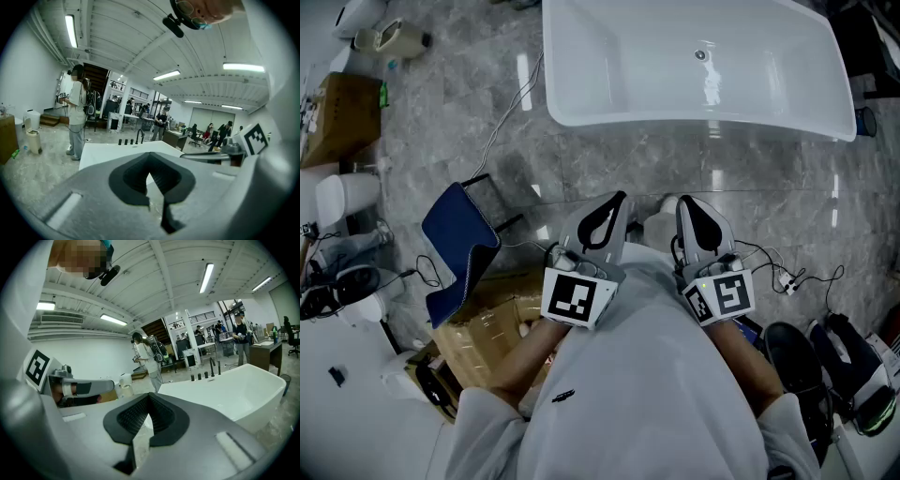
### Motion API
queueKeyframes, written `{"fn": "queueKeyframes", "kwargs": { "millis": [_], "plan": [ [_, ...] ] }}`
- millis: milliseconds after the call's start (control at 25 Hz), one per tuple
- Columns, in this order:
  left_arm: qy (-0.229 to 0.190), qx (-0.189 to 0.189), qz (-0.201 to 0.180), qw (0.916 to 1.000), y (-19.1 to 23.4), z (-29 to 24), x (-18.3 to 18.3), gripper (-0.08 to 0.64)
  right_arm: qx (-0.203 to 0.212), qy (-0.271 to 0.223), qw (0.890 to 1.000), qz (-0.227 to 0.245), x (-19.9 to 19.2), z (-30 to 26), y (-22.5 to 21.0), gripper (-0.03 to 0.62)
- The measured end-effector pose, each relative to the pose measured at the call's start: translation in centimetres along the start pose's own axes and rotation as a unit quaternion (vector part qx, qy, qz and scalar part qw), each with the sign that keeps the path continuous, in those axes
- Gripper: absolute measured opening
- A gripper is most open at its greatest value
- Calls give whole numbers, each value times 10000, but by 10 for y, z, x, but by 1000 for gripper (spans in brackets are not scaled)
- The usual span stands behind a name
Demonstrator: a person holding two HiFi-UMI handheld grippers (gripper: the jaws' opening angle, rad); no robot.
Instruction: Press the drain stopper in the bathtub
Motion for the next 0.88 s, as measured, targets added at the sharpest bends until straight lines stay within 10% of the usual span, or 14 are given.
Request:
{"fn": "queueKeyframes", "kwargs": {
  "millis": [880],
  "plan": [
    [516,-190,-350,9979,-162,-20,-10,-1,-578,-730,9950,-359,7,128,-106,2]
  ]
}}
Point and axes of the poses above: the fingertips, and each gripper's own axes: z backward along the fingers, y to its left, x out of its top, the point moved 6 cm from there along z, backward along the fingers, and after that the axes turned 2 degrees about y, right-handed, at the moved point
